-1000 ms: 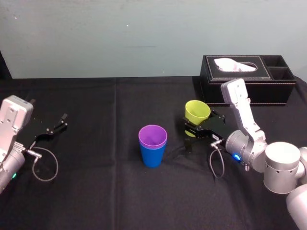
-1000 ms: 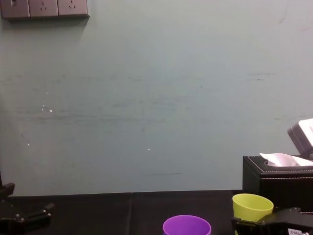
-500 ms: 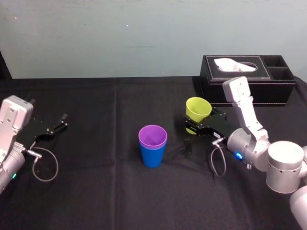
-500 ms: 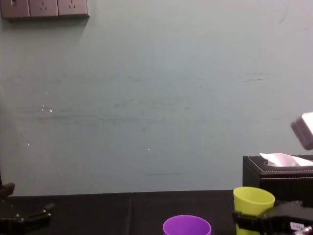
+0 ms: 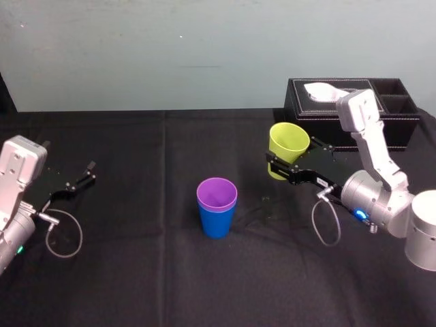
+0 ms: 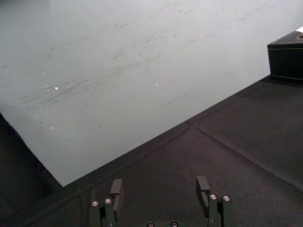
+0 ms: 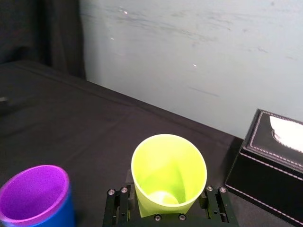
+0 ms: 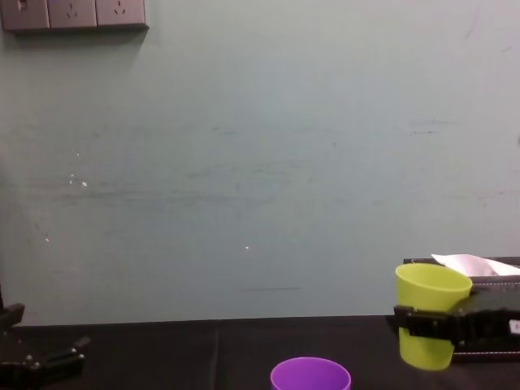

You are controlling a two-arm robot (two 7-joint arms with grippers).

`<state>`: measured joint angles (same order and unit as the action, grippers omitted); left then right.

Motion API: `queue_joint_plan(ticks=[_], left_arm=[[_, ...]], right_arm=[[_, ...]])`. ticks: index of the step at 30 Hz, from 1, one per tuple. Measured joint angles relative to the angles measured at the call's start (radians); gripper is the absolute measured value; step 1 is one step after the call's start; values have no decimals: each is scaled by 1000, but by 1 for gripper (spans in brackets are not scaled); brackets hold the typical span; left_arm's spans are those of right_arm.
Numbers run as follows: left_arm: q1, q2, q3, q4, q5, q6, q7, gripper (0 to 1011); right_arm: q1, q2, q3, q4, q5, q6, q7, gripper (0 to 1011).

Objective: Stack the three plastic cups sequentially using one hand.

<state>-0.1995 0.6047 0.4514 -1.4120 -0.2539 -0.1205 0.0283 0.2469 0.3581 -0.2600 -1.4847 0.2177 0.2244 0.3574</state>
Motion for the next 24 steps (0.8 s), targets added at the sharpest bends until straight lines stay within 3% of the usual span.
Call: queue_joint_plan(ticks=[2, 11, 19, 24], left_arm=[[0, 0, 0, 0, 0, 0, 0, 1010], [0, 0, 0, 0, 0, 0, 0, 1010], [0, 0, 0, 0, 0, 0, 0, 1010], [0, 0, 0, 0, 0, 0, 0, 1010]], right_arm=[[-17, 27, 2, -60, 14, 24, 16, 734], [-59, 96, 9, -209, 69, 69, 59, 733], [-69, 123, 4, -287, 108, 90, 83, 734], [-67, 133, -20, -324, 121, 102, 86, 733]])
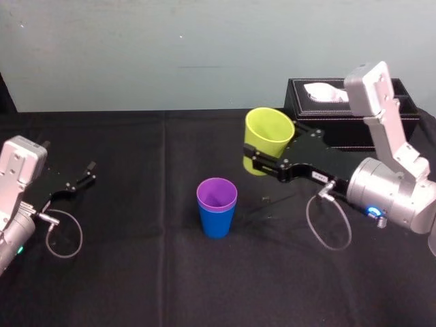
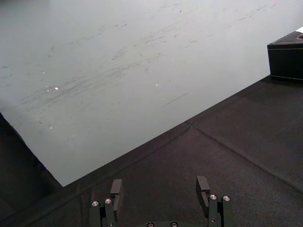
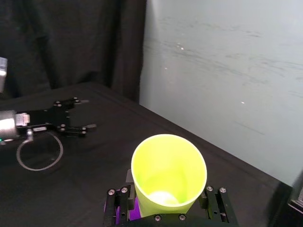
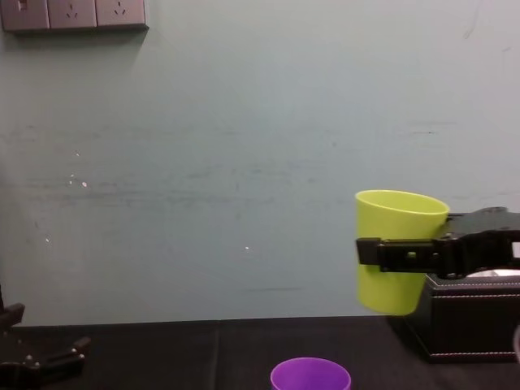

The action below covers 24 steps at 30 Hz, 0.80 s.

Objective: Stack the three plastic cups sequentially using one hand.

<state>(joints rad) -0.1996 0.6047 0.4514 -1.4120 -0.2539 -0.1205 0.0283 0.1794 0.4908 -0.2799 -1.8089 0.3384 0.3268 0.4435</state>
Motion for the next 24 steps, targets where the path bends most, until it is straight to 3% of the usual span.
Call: queue_joint_plan(ticks=[9, 24], left_arm=[[0, 0, 0, 0, 0, 0, 0, 1010], [0, 0, 0, 0, 0, 0, 0, 1010]], right_arm=[[19, -8, -64, -12, 7, 14, -3, 733], [61, -28, -149, 38, 10, 21, -33, 734]])
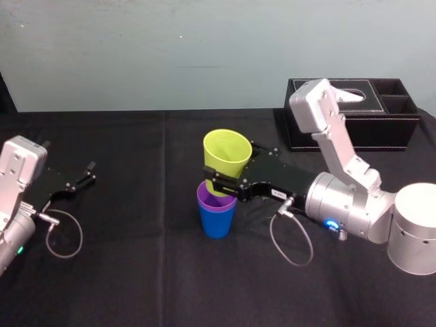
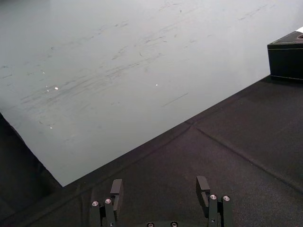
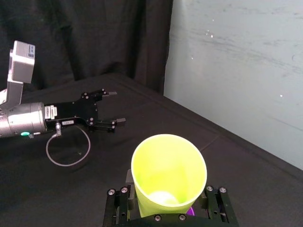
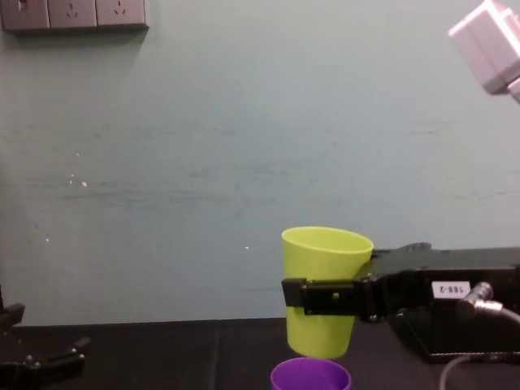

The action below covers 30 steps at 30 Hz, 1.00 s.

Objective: Stack the three plastic cups sequentially using one hand.

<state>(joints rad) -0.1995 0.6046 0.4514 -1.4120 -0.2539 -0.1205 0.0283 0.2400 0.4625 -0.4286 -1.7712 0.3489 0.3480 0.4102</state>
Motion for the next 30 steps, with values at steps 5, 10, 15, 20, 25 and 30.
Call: queue_joint_plan(ticks=[5, 10, 15, 20, 25, 30], left_arm=[[0, 0, 0, 0, 0, 0, 0, 1010], [0, 0, 0, 0, 0, 0, 0, 1010], [0, 0, 0, 0, 0, 0, 0, 1010], [0, 0, 0, 0, 0, 0, 0, 1010], [0, 0, 0, 0, 0, 0, 0, 1010], [0, 0, 0, 0, 0, 0, 0, 1010]], right_arm=[[7, -1, -15, 18, -4, -5, -6, 733], [13, -3, -26, 41, -8, -9, -8, 733], [17, -7, -32, 55, -8, -12, -9, 734], [19, -8, -36, 62, -10, -15, -11, 733], [24, -12, -41, 76, -19, -21, -14, 734], [27, -17, -42, 89, -24, -25, -15, 733]])
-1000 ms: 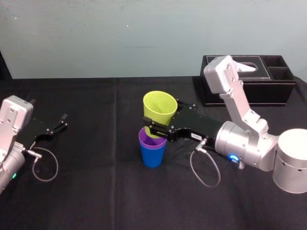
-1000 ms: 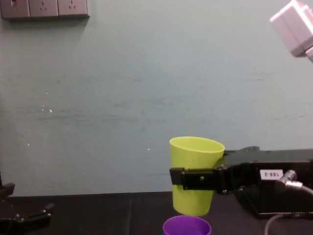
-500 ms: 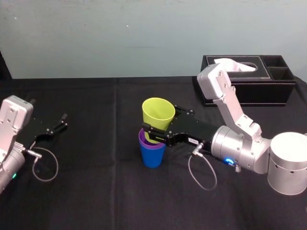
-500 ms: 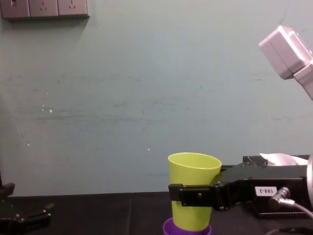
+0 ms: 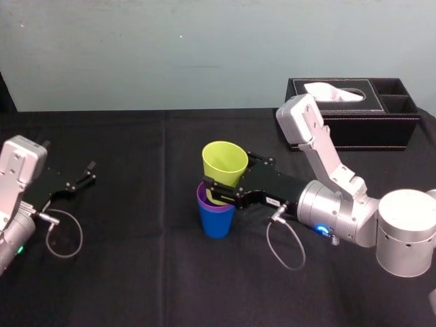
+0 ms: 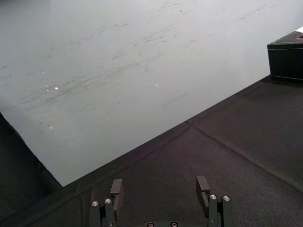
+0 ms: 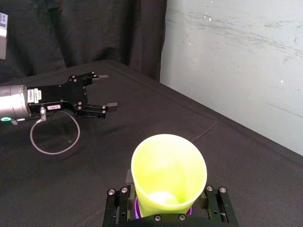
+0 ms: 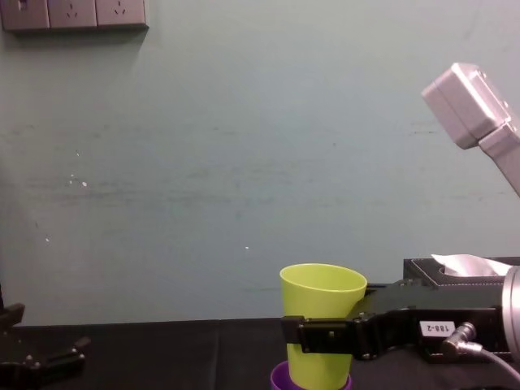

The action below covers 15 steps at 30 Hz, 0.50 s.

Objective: Stack the three plastic cups sequentially using one hand.

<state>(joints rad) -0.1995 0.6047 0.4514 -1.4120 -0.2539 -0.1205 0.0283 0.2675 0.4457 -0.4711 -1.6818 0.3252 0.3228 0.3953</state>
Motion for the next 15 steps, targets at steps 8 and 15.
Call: queue_joint_plan(ticks=[8, 15], left_arm=[[0, 0, 0, 0, 0, 0, 0, 1010], [0, 0, 0, 0, 0, 0, 0, 1010]], right_arm=[[4, -9, -2, 17, -6, -10, 0, 733], [5, -16, -9, 33, -22, -23, 0, 733]])
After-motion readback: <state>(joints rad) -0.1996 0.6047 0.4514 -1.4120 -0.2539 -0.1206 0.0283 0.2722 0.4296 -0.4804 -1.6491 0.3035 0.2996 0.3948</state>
